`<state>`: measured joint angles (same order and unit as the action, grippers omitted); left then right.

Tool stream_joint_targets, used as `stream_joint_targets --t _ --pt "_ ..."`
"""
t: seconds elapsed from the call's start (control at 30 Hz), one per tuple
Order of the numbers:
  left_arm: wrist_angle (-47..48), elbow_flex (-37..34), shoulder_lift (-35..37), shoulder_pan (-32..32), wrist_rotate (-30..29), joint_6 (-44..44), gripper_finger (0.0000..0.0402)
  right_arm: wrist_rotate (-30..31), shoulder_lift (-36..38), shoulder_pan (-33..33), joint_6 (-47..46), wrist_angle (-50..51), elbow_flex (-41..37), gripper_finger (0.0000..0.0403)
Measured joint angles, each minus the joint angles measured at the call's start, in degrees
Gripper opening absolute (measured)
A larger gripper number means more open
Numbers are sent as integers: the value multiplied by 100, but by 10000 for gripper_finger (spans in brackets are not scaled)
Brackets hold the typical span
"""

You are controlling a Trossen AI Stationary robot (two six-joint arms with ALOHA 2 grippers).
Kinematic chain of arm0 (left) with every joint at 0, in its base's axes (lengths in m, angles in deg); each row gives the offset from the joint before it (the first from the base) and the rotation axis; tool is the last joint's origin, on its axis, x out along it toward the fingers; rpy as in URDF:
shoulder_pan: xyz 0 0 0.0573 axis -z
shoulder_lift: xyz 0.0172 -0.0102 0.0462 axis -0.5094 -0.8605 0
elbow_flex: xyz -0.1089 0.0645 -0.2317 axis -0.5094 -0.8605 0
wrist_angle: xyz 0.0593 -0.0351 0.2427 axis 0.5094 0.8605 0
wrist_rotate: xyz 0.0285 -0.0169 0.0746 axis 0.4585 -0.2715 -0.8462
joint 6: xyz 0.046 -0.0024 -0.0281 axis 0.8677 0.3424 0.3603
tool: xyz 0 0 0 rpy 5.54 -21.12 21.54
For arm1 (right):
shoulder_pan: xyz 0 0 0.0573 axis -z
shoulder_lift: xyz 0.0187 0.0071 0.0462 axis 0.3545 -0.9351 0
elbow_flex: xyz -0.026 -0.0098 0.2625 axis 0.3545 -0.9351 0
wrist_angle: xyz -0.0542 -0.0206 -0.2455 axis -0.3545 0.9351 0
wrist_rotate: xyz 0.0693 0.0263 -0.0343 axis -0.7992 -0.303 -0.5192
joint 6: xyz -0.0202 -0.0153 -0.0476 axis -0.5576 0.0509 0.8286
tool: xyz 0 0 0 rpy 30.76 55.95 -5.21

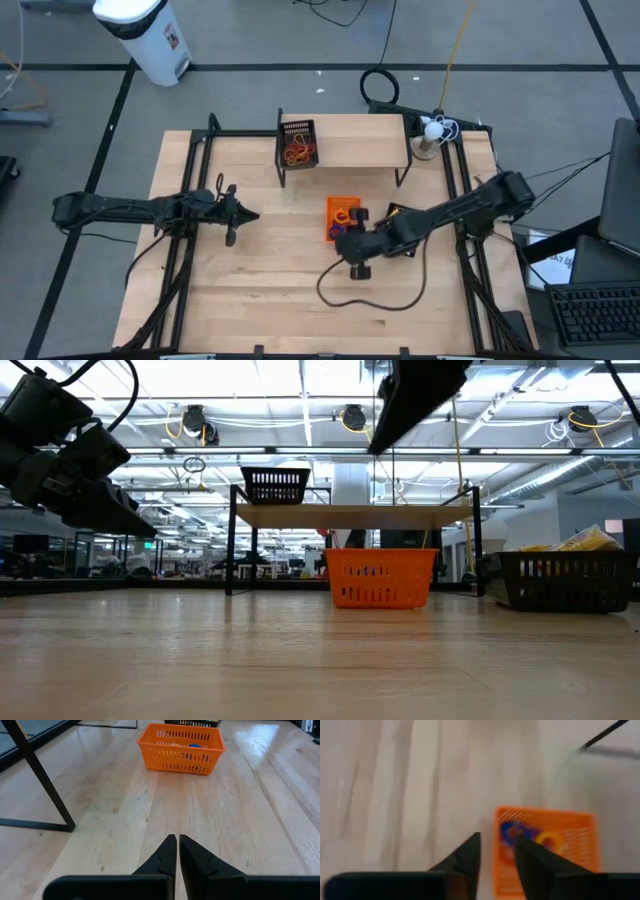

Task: Pick & Place Office Desk Supplies
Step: Put the orange bin on the shelf

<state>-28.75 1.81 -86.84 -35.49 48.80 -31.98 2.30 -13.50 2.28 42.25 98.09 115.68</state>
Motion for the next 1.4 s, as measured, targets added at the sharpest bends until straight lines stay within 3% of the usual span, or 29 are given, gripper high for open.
stream_joint_targets --t 0.17,0.3,0.7,0.9,1.23,1.4 --pt "0 0 0 0 0 -10 24 -307 -419 19 -77 -26 81 196" --pt "0 0 0 1 0 -17 24 -310 -683 85 -45 -21 83 216" --pt "0 0 0 0 0 -28 24 -249 -1095 133 67 -64 68 188" --pt "0 0 0 0 0 -47 24 305 -1293 278 -174 -25 66 168" --pt "2 0 0 1 1 -28 24 253 -1311 382 -210 135 64 140" --pt "2 0 -2 0 0 -28 24 -158 -1309 389 -248 74 30 133"
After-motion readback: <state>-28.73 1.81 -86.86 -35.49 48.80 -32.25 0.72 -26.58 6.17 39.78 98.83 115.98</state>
